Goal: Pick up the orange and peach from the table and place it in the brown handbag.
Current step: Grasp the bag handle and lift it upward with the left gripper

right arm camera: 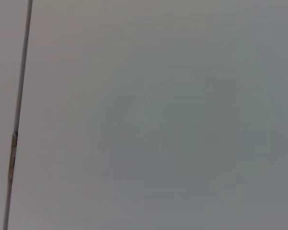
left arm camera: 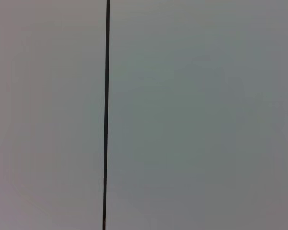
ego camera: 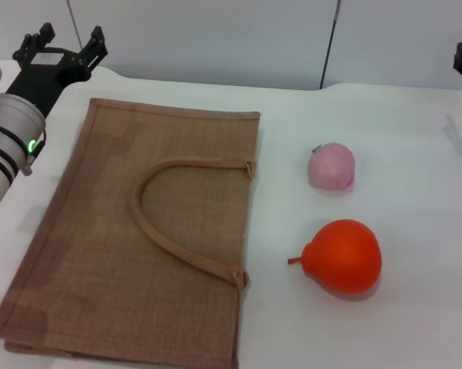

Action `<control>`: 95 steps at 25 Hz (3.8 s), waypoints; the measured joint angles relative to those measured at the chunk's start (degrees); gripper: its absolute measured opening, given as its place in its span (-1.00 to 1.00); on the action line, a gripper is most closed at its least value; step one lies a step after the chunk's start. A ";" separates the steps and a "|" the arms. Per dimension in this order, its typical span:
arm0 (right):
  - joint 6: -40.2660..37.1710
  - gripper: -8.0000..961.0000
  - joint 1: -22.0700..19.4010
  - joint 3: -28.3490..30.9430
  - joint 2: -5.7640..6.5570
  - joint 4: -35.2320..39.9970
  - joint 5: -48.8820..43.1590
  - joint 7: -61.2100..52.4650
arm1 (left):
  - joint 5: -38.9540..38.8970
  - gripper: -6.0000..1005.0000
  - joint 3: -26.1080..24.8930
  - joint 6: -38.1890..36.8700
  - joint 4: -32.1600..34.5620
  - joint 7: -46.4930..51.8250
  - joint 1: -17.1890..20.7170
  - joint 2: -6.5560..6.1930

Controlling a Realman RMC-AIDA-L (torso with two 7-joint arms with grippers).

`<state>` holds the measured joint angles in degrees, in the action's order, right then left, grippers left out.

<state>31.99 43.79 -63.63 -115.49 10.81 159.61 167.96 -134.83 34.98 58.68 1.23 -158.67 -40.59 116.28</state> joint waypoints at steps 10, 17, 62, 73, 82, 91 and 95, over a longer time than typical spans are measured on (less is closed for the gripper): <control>0.00 0.56 0.07 0.00 0.00 0.00 0.00 0.00 | 0.00 0.74 0.09 -0.19 0.00 -0.26 -0.02 0.00; 0.00 0.56 0.04 0.00 0.00 0.00 0.00 0.00 | 0.55 0.74 0.13 -0.76 0.00 0.46 -0.15 0.00; -2.37 0.52 -0.55 0.00 0.08 -0.09 -0.19 0.00 | 90.04 0.33 0.09 3.78 34.08 65.08 0.34 0.07; -2.37 0.51 -0.55 0.00 0.08 -0.09 -0.51 0.00 | 93.59 0.29 0.35 4.05 33.50 66.68 -0.91 0.14; -2.37 0.50 -0.54 0.00 0.08 -0.09 -0.30 0.00 | 93.99 0.26 0.35 3.74 33.30 67.97 -1.07 0.18; -2.37 0.49 -0.30 0.00 0.08 -0.09 -0.18 0.00 | 94.10 0.23 0.35 3.71 32.95 68.03 -1.15 0.14; -2.37 0.49 -0.09 0.00 0.08 -0.09 -0.11 0.00 | 94.14 0.17 0.35 3.58 32.85 68.05 -1.16 0.12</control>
<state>29.62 43.70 -63.63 -115.40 10.72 159.50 167.96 -40.69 35.33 62.26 34.08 -90.61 -41.75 116.40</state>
